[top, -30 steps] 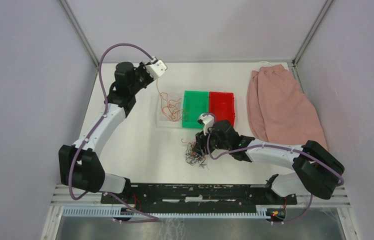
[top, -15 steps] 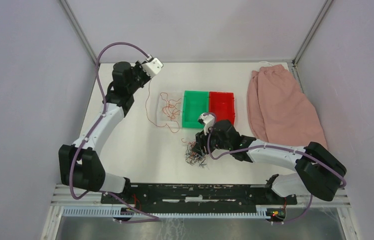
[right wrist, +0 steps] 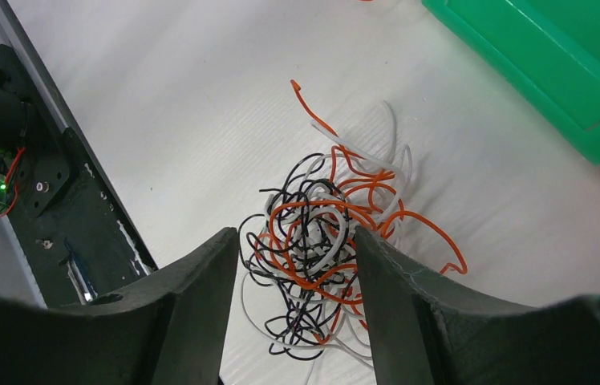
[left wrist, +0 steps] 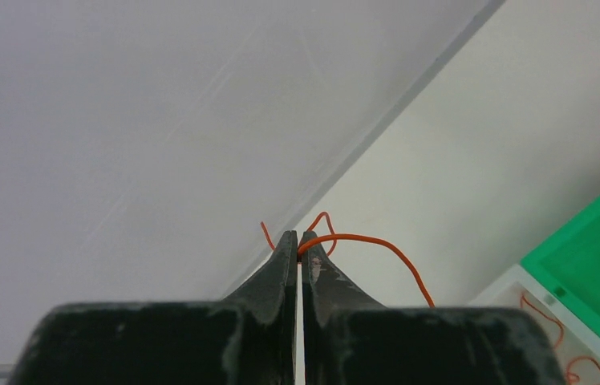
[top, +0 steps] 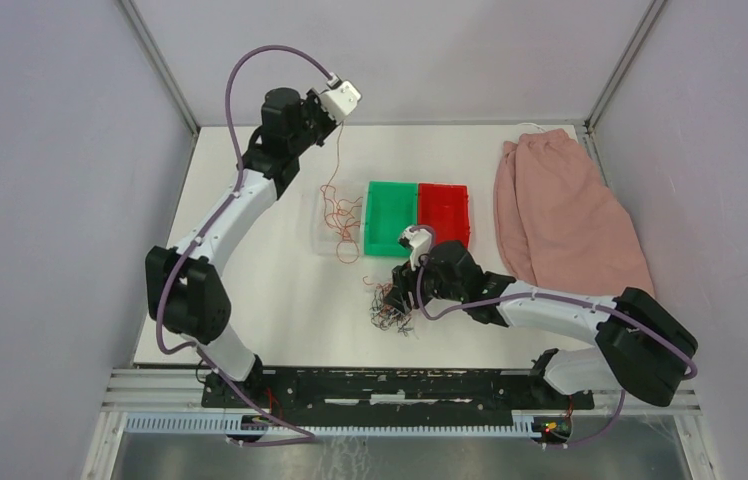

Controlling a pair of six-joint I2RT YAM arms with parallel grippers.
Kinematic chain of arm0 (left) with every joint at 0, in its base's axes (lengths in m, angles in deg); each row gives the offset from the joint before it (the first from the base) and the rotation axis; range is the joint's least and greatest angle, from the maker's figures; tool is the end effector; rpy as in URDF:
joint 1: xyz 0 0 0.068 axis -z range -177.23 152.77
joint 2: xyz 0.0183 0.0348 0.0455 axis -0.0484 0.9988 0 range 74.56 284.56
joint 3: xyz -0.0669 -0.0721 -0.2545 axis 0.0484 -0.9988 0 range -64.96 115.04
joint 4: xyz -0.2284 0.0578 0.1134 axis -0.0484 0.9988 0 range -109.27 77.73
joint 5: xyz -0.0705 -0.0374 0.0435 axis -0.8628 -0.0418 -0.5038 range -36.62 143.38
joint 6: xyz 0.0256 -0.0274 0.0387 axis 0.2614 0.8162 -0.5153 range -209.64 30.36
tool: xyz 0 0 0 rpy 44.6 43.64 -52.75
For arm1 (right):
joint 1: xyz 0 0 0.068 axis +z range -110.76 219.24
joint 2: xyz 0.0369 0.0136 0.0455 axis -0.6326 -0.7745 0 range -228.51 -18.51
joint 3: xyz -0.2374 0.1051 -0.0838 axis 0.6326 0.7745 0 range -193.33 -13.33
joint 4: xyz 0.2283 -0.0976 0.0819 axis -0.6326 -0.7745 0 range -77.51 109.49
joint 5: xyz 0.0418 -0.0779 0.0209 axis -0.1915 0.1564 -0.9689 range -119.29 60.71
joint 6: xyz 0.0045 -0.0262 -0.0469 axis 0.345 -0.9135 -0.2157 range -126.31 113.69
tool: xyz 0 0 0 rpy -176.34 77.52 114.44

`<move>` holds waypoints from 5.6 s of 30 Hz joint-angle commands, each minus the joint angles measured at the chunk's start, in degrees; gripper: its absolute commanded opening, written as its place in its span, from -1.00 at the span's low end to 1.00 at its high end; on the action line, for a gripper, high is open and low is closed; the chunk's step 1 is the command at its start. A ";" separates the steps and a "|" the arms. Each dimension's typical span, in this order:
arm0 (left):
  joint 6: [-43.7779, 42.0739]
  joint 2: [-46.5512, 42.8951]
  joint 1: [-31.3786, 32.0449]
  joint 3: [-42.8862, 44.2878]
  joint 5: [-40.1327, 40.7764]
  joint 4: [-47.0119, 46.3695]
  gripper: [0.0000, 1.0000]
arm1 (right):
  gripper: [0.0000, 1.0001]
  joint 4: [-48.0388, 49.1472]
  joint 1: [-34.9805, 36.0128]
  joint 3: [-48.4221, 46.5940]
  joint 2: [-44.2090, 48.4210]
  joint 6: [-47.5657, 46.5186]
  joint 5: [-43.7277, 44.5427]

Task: Untangle the cables
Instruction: Place the cable in the bin.

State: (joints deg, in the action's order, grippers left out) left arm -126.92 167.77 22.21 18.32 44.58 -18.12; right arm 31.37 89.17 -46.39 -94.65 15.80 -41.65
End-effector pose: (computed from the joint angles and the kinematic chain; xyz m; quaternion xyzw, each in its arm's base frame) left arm 0.3693 -0.1362 0.3731 0.4085 0.6543 0.0397 0.6352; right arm 0.1678 0.2113 0.1900 -0.2595 0.8281 0.3628 0.3396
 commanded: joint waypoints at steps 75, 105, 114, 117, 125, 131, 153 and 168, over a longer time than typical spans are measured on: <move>15.00 -3.73 2.24 -11.70 -6.26 10.11 -0.94 | -0.13 4.67 -15.73 -37.99 -25.83 -9.01 -0.74; 5.98 1.35 -5.71 2.68 -12.57 29.90 0.68 | 0.07 1.14 -6.67 -28.48 -17.80 -19.78 -11.44; 2.04 -2.08 -15.57 2.23 -20.77 39.11 0.69 | 0.24 -22.33 6.47 -33.28 -20.05 -60.03 -10.22; 2.68 -3.46 -16.69 0.33 -21.16 38.47 0.67 | 0.27 -27.45 10.53 -36.98 -24.46 -68.25 -2.08; 4.25 -4.79 -18.36 -1.03 -21.69 37.26 0.65 | 0.26 -24.37 16.94 -41.53 -33.87 -79.95 12.64; 4.76 -5.87 -19.91 -1.47 -22.63 36.85 0.63 | 0.21 -23.40 16.96 -46.02 -39.17 -82.67 17.20; 5.81 -8.41 -20.41 -7.08 -25.20 34.11 0.44 | -0.99 -23.08 3.19 -53.55 -34.41 -44.44 7.20; 11.36 -8.47 -18.43 -14.66 -31.71 25.33 0.07 | -1.00 -20.77 -5.53 -56.89 -38.97 -24.29 0.08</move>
State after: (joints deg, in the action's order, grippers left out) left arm -119.10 161.19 3.24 3.61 15.73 12.98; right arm 8.64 84.67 -98.98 -131.50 -15.30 -39.16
